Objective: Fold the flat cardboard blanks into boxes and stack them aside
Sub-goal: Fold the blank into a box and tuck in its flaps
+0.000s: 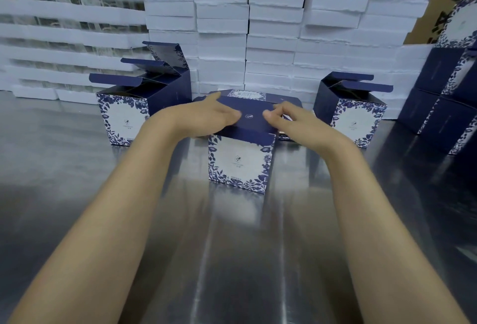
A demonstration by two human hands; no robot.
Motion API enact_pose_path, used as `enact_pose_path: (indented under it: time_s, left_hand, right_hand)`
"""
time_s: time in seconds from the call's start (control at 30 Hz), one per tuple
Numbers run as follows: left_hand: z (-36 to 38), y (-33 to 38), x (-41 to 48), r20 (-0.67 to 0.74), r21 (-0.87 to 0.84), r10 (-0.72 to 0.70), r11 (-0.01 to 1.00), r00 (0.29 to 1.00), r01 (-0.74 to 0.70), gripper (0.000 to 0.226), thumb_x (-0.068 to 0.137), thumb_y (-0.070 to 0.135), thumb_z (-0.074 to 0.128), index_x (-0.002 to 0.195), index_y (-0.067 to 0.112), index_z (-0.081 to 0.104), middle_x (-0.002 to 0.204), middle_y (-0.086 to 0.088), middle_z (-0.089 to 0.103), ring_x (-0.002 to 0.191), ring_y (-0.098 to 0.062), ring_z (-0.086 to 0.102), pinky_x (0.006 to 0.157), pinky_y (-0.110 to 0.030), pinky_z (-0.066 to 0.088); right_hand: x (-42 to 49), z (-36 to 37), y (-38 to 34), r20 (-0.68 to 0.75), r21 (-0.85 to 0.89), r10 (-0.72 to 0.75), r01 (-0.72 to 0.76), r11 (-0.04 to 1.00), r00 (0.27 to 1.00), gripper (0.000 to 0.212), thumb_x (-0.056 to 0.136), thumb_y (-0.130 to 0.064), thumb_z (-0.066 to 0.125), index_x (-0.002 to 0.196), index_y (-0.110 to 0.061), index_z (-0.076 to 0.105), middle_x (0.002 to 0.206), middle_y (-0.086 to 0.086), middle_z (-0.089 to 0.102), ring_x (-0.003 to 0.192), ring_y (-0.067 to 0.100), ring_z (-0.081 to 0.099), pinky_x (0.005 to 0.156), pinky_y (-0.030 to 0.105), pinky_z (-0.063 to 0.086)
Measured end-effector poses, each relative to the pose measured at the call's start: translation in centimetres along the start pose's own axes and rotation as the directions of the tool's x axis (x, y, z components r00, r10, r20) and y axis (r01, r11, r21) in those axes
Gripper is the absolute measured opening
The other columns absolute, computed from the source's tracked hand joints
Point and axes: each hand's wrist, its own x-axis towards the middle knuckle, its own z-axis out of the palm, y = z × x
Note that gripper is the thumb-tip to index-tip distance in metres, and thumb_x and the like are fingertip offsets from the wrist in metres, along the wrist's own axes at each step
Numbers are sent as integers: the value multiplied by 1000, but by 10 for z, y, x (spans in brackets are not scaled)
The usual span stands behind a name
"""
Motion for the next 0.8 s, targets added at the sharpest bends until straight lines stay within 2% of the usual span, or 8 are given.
enact_pose_path:
  time_s: [0.13,0.2,0.3,0.37,0.5,0.6,0.7,0.8]
  left_hand:
    - [5,2,12,-129,82,-63,994,990,74,53,97,55,40,145,33,40,163,3,-4,149,-22,1,119,-43,6]
    - [3,0,14,-221,94,-89,989,971,112,46,99,46,42,142,29,46,161,-9,6,145,-29,18,114,-40,20]
    - [3,-3,17,-255,-36,-154,988,955,150,42,98,42,47,131,18,54,136,-14,52,107,-34,60,90,-38,49]
    - [6,-1,18,-196,-74,-190,981,962,178,53,92,55,50,130,17,52,126,-8,57,99,-32,66,90,-44,54]
    - [9,2,20,-190,0,-168,985,967,171,91,75,77,55,147,24,35,152,0,34,120,-23,53,101,-41,45]
    - [7,1,22,-185,4,-135,990,973,138,97,70,79,58,148,26,35,154,1,29,130,-21,44,99,-33,38]
    - [8,-1,23,-175,8,-124,992,977,128,96,69,80,56,147,27,35,153,-1,28,128,-22,44,89,-32,34]
    - [8,-2,24,-187,8,-120,992,975,123,94,70,80,56,146,28,36,152,-2,28,128,-23,43,88,-31,32]
  right_hand:
    - [7,0,-6,-39,-12,-78,78,997,996,29,97,-42,52,82,-18,60,89,-12,63,83,9,55,71,19,39]
    - [5,-5,-9,27,54,-48,47,997,998,22,93,-33,61,77,-18,60,73,-11,63,71,8,58,75,23,48]
    - [2,-4,-10,177,175,21,-52,983,984,21,86,-30,71,82,-15,58,63,-6,66,63,12,66,64,23,55]
    - [2,0,-9,217,225,69,-119,967,974,27,83,-31,74,99,-16,59,80,-2,70,70,14,69,65,26,58]
    - [7,12,-2,227,338,97,-172,925,969,68,80,-32,68,141,-31,38,124,-16,54,98,2,64,84,30,57]
    - [10,23,-1,224,377,92,-173,910,970,62,70,-39,57,130,-23,54,109,-6,63,93,9,60,96,38,50]
    - [13,30,-3,122,432,81,-127,893,989,49,63,-37,55,111,-32,60,123,-5,60,112,12,58,104,41,43]
    - [12,35,-3,154,550,96,-166,818,983,59,65,-31,54,123,-24,57,130,2,59,102,16,58,94,37,46]
